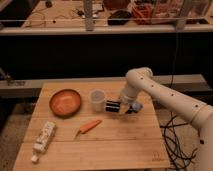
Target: Place the eraser on the white sponge
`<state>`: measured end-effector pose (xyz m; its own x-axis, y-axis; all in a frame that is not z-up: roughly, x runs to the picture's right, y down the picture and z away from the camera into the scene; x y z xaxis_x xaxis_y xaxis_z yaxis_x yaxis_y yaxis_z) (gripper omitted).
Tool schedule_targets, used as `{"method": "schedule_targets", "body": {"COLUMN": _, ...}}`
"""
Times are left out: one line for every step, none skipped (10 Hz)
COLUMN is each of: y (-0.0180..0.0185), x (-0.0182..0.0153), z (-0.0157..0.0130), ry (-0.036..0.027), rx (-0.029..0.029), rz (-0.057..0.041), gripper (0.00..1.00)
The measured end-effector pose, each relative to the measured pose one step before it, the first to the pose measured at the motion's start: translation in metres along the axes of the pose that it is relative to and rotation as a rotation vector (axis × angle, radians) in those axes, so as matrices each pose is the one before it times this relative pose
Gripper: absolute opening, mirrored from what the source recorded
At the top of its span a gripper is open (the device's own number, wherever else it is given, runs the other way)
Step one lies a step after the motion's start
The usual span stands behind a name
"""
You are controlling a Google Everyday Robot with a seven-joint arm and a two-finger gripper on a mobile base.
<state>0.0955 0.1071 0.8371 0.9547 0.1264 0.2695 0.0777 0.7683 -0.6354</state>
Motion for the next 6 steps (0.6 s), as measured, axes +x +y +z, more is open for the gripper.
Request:
{"method": "schedule_targets", "body": {"y": -0.00037, "x": 0.00212, "z": -0.00083, "ry": -0.00101, "rx": -0.00173, "rz": 0.00559, "gripper": 0.02}}
{"method": "schedule_targets", "body": {"y": 0.00329, "x": 0.00162, "z": 0.00036, "ry": 0.00205, "rx": -0.00539, "rz": 0.0001, "gripper": 0.02}}
{"method": "schedule_targets", "body": {"y": 0.00282, "x": -0.00281, "z": 0.00061, "ry": -0.00065, "rx": -0.00168, "rz": -0.00441, "gripper": 0.02}}
{"method": "schedule_targets", "body": {"y": 0.00065, "x": -0.00213, "z": 0.00029, "ry": -0.00045, "rx": -0.00239, "rz": -0.00134, "gripper": 0.02}}
{"method": "schedule_targets", "body": {"y": -0.00402, "x": 0.00071, "z": -0.00143, "ry": -0.00374, "rx": 0.00419, "rz": 0.00712, "gripper": 0.02}}
{"method": "schedule_targets", "body": {"y": 0.00036, "x": 0.00233, "z": -0.00005, "ry": 0.00034, "rx": -0.00492, "rz": 0.00578, "gripper": 0.02}}
